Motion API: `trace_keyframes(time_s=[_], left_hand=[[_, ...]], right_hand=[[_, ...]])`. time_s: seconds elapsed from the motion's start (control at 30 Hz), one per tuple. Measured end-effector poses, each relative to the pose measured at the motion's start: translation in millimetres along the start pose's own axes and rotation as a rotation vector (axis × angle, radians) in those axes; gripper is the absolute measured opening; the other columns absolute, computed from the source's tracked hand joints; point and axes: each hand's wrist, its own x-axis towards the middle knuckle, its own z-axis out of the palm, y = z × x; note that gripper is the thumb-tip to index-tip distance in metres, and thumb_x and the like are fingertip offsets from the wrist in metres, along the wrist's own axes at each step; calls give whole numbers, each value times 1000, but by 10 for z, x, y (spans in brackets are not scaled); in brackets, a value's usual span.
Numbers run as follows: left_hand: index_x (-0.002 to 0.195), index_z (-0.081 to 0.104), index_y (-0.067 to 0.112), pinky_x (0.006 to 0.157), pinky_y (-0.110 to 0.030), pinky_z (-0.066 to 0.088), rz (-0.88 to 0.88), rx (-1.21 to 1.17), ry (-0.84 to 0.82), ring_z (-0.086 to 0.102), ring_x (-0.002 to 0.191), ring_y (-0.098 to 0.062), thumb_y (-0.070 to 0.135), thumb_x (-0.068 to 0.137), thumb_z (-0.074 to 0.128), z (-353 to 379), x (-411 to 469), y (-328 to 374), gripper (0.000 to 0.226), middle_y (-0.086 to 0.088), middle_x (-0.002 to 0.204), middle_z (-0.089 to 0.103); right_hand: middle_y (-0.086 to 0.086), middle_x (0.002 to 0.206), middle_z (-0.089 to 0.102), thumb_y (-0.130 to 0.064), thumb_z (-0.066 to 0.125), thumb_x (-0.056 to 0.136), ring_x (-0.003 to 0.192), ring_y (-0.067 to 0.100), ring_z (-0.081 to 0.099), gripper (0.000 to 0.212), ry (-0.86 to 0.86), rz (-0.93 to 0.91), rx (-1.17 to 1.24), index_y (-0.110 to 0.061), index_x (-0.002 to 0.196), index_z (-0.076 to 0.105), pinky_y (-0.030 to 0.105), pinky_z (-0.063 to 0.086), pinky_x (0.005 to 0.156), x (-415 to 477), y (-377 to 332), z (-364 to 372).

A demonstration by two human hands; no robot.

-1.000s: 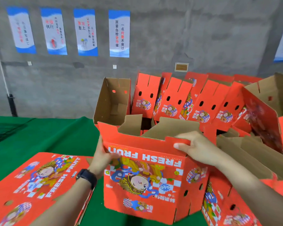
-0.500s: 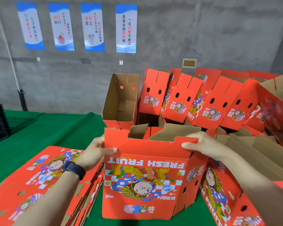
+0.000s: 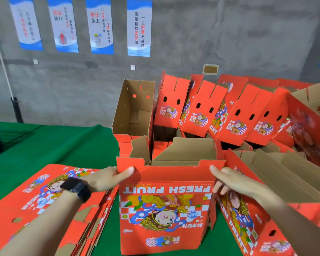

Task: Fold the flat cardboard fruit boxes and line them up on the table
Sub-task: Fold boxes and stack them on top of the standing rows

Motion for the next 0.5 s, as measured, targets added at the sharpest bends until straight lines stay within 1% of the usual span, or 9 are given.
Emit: trace_keyframes(time_s=[0.03,0.07,0.1,0.13,0.2,0.27,0.37,0.43,0.5], left_hand=[[110,56,37,103,-23,36,-16,2,3,56,113,-8,106,33,16,-12,-4,20,110,15,118,59],[112,58,31,105,-25,36,-22,-3,22,56,113,-9,106,31,13,-16,-6,31,120,12,121,59],[114,61,22,107,-28,36,-25,-15,52,57,114,-12,106,33,11,-9,-6,39,127,7,121,61],[111,64,16,107,-31,37,-22,-43,86,58,113,-14,104,40,9,11,-2,47,127,3,119,63],[100,69,16,107,-30,37,17,-176,148,61,111,-15,92,62,8,98,-1,105,104,-1,114,67],[91,71,19,103,-28,39,40,-307,220,63,107,-13,81,75,6,184,15,198,91,-1,108,69],[90,71,9,98,-34,44,12,-392,391,64,101,-20,72,79,9,310,52,306,89,-8,102,70],[93,70,5,96,-40,47,-9,-477,497,65,97,-24,66,87,12,397,58,363,85,-11,98,71],[93,68,3,93,-43,49,-39,-565,615,66,94,-28,55,97,19,476,57,423,71,-13,94,70]], right_hand=[[-2,79,74,-75,21,75,73,7,67,74,29,-15,29,-24,93,70,27,51,83,-4,32,33],[1,80,75,-76,20,73,75,10,68,77,84,-43,48,-21,94,70,26,52,81,-8,54,61],[2,76,74,-79,20,71,71,10,69,81,152,-76,61,-18,90,70,22,51,74,-16,61,87],[4,70,72,-83,19,69,67,11,68,88,223,-104,78,-13,84,70,19,49,68,-31,68,103],[5,59,68,-96,17,61,56,10,65,108,361,-145,117,-1,74,66,14,45,59,-69,79,102],[9,53,63,-99,15,57,51,12,61,116,494,-187,132,9,66,59,12,42,54,-83,87,71],[18,55,59,-88,21,68,51,22,57,101,624,-213,176,7,58,51,18,37,51,-101,88,80],[16,56,60,-84,28,78,51,21,60,90,672,-231,247,1,56,49,24,41,54,-125,87,133],[14,55,61,-72,38,82,53,24,64,80,717,-248,333,4,57,46,36,46,56,-138,81,166]])
